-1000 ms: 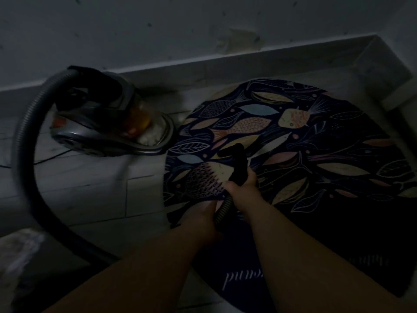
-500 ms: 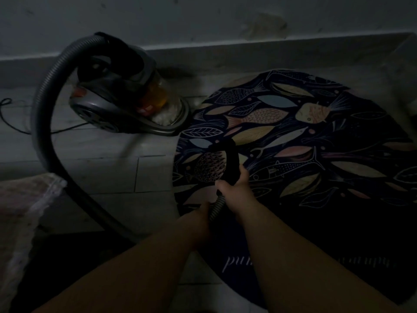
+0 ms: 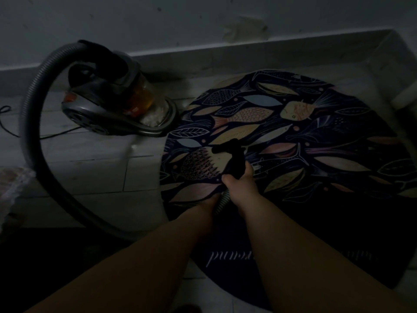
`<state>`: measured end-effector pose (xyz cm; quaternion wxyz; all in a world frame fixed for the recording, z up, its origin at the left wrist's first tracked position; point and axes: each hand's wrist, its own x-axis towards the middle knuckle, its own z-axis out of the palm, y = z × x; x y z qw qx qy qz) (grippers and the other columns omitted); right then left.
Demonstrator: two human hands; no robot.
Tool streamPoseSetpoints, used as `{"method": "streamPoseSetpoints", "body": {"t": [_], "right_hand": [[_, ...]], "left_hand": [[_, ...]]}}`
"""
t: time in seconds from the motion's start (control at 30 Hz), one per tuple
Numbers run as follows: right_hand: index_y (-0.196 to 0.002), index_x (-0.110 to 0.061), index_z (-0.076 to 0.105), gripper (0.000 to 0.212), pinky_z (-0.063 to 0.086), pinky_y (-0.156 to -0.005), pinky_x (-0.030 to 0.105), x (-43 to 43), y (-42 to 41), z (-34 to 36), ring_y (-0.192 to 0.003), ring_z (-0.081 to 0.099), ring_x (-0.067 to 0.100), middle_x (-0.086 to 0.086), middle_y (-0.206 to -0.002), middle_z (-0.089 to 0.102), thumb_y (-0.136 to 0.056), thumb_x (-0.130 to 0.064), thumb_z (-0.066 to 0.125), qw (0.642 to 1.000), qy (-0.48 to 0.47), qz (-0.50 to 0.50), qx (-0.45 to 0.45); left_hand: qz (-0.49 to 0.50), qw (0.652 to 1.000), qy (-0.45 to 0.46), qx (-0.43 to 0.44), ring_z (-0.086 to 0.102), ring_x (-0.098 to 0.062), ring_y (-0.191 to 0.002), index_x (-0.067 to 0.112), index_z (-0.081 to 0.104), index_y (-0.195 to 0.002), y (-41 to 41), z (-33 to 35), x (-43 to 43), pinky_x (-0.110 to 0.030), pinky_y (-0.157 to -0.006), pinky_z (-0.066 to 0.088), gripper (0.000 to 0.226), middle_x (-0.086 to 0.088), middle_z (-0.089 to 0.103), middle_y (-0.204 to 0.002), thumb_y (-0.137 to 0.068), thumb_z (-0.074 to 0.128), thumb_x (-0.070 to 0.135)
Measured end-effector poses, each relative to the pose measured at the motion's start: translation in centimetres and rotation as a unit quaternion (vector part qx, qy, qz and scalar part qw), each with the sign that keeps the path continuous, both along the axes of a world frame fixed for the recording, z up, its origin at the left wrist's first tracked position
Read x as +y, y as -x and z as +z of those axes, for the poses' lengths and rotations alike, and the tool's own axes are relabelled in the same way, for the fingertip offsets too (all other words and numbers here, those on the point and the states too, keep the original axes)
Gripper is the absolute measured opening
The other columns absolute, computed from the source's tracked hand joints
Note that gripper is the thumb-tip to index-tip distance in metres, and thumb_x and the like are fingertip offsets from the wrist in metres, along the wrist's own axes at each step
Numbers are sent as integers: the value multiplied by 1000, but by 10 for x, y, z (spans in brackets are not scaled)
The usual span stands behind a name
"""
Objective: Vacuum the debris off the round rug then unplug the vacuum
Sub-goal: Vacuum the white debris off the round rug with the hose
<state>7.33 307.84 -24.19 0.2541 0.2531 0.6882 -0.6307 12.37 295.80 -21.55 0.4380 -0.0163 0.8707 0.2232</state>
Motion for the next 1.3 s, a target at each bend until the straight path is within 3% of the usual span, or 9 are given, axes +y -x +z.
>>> {"method": "streamPoseSetpoints", "body": {"t": [0.13, 0.4, 0.57, 0.7, 0.83, 1.0, 1.13, 1.2, 1.3], "right_hand": [[-156, -34, 3, 80, 41, -97, 43, 53, -1, 3, -129, 44, 35, 10, -155, 32, -98, -22, 57, 998, -23, -49, -42], [-155, -37, -1, 83, 43, -95, 46, 183, -23, 7, -131, 40, 40, 10, -160, 22, -98, -22, 58, 985, -52, -149, -73], [-155, -35, 7, 79, 45, -90, 40, 251, -45, 5, -113, 48, 30, 10, -149, 38, -97, -21, 58, 973, -52, -219, -56], [-154, -29, 13, 72, 43, -83, 33, 296, -66, 4, -86, 49, 15, 3, -124, 47, -98, -16, 57, 965, -57, -254, -34], [-156, -33, 0, 84, 47, -95, 45, 330, -85, 8, -119, 48, 33, 12, -150, 35, -97, -23, 58, 953, -75, -286, -67], [-156, -32, 1, 83, 44, -80, 37, 356, -111, 13, -103, 44, 27, 12, -151, 34, -97, -22, 58, 939, -99, -321, -71], [-156, -32, 6, 84, 47, -93, 43, 367, -131, 15, -123, 45, 34, 10, -154, 32, -94, -20, 61, 922, -115, -362, -71], [-156, -33, 5, 86, 44, -103, 51, 367, -138, 15, -127, 44, 35, 10, -154, 31, -93, -21, 62, 921, -111, -368, -69], [-155, -34, 5, 88, 44, -103, 54, 356, -145, 10, -125, 46, 34, 9, -152, 35, -91, -22, 65, 922, -104, -368, -60]], "left_hand": [[-51, 999, 6, -2, 49, -29, -123, 35, -3, -149, 4, -4, 48, -36, -101, 42, 85, -13, 43, -143, -91, 58, 24], [-116, 993, -38, 2, 52, -28, -118, 32, -2, -150, -5, -5, 169, -35, -95, 47, 83, -10, 43, -142, -92, 58, 25], [-158, 985, -67, 1, 50, -26, -121, 30, 2, -150, -11, -5, 232, -30, -93, 44, 82, -9, 44, -142, -91, 58, 27], [-194, 978, -79, 11, 49, -26, -122, 25, 7, -151, -21, -4, 273, -29, -94, 42, 75, -10, 45, -141, -93, 55, 28], [-224, 971, -76, 5, 48, -27, -122, 23, 12, -150, -34, -6, 308, -31, -97, 41, 71, -11, 47, -139, -94, 54, 27], [-236, 968, -82, -14, 48, -24, -123, 27, 13, -150, -50, -3, 336, -30, -97, 43, 72, -8, 45, -141, -92, 57, 29], [-248, 965, -84, -27, 45, -22, -126, 26, 10, -150, -66, 0, 352, -29, -100, 40, 73, -8, 40, -146, -93, 56, 29], [-250, 964, -87, -36, 40, -23, -131, 25, 9, -151, -71, 2, 353, -29, -105, 35, 73, -8, 35, -149, -94, 55, 29], [-249, 964, -86, -40, 39, -24, -132, 25, 10, -151, -74, 1, 342, -30, -106, 34, 72, -9, 34, -149, -94, 54, 29]]}}
